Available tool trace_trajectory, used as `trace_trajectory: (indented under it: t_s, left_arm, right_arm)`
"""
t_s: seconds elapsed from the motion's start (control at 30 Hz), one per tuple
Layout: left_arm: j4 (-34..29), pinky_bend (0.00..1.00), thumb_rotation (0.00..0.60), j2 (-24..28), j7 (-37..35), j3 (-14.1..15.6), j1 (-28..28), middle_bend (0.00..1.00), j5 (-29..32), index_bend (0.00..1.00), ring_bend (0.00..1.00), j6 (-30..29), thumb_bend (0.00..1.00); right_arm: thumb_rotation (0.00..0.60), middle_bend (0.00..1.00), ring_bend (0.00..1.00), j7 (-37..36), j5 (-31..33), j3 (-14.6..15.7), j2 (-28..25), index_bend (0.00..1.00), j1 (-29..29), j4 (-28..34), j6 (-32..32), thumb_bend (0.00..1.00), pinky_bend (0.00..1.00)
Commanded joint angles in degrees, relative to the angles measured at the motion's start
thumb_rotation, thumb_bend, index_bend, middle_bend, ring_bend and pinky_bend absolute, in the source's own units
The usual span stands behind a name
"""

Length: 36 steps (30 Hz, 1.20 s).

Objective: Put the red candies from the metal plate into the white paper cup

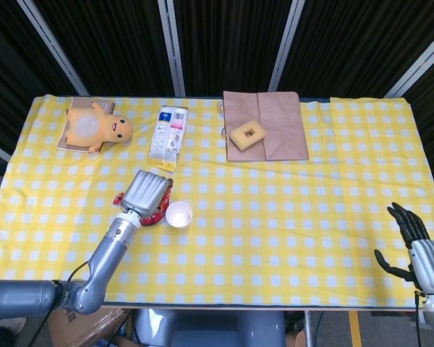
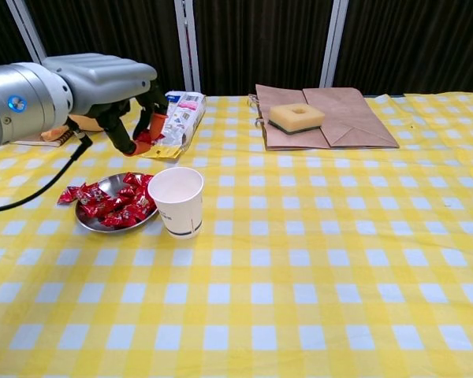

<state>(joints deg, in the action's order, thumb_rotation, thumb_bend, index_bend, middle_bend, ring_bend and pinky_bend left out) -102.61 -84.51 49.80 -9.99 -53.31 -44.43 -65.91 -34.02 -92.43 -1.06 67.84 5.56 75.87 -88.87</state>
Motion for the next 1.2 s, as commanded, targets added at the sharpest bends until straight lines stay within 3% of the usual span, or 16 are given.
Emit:
trace_trajectory:
  t_s: [0.03, 0.37, 0.57, 0.97, 1.2]
  left_arm:
    - [-0.9, 0.92, 0.600, -1.1, 0.9, 0.8, -0.5, 0.58, -0.2, 0.54, 0.91, -0.2, 0.39]
    - [0.6, 0.92, 0.600, -5.2, 1.9, 1.2, -1.7, 0.56, 1.0, 0.51, 0.91, -0.7, 0.38]
    - [0.8, 0.92, 0.600, -5.9, 2.2, 1.6, -2.2, 0.50, 1.8, 0.44, 0.91, -0.3, 0.33]
    - [-1.2, 0.92, 0.600, -1.7, -0.6, -0.4, -0.9, 0.37, 1.4, 0.33, 0.91, -2.7, 0.29]
    - [-0.6, 0.92, 0.600, 2.4, 2.3, 1.0, -0.5, 0.27, 7.4, 0.24, 0.91, -1.5, 0.20]
  right_arm:
    - [0.600, 0.00, 0.00, -0.1, 0.0, 0.0, 0.0, 0.00, 0.0, -0.1, 0.0, 0.42, 0.00]
    - [0.600, 0.00, 0.00, -0.3, -0.1, 0.0, 0.0, 0.00, -0.1, -0.1, -0.3, 0.42, 0.00]
    - [0.600, 0.00, 0.00, -0.4, -0.1, -0.1, -0.1, 0.00, -0.1, 0.0, -0.5, 0.42, 0.00]
    - [0.600, 0.00, 0.00, -0.4, -0.1, -0.1, 0.0, 0.00, -0.2, -0.1, -0.6, 0.42, 0.00]
    - [0.600, 0.00, 0.00, -0.6, 0.1, -0.2, 0.1, 0.00, -0.1, -0.1, -0.5, 0.42, 0.00]
